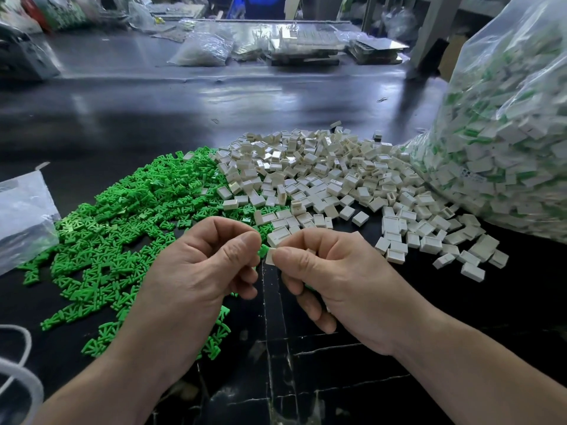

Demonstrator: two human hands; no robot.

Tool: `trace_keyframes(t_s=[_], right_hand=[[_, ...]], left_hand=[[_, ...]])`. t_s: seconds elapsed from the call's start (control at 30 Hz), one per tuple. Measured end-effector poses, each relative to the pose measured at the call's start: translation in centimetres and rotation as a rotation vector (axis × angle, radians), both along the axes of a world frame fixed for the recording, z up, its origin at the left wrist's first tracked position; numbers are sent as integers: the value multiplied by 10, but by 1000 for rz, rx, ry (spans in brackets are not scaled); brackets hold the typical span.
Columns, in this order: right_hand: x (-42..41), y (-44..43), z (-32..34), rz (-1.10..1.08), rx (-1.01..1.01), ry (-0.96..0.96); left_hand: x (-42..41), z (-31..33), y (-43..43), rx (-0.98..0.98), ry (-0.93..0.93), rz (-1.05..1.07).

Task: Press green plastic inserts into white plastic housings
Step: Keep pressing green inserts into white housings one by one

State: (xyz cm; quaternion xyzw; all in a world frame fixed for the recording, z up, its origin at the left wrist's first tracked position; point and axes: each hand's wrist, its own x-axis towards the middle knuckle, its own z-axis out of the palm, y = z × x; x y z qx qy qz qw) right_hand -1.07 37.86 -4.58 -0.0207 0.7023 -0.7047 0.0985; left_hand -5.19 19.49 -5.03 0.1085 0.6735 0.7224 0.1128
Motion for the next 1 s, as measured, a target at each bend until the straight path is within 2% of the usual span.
trace_keyframes(t_s=[0.17, 0.5, 0.63, 0.87, 1.0], right_hand=[[1, -1, 2, -17, 46, 61], [0, -3, 2, -64, 135, 122], [0, -1, 3, -12, 98, 108], [-1, 5, 4, 92, -136, -5], [-1, 4, 4, 133, -246, -74]], left_hand=[[1, -2, 0, 25, 13, 3], [4, -2, -1, -46, 112, 23], [3, 3, -2, 65, -34, -54], [7, 12, 5, 339, -292, -325], [6, 14, 6, 439, -380, -445]])
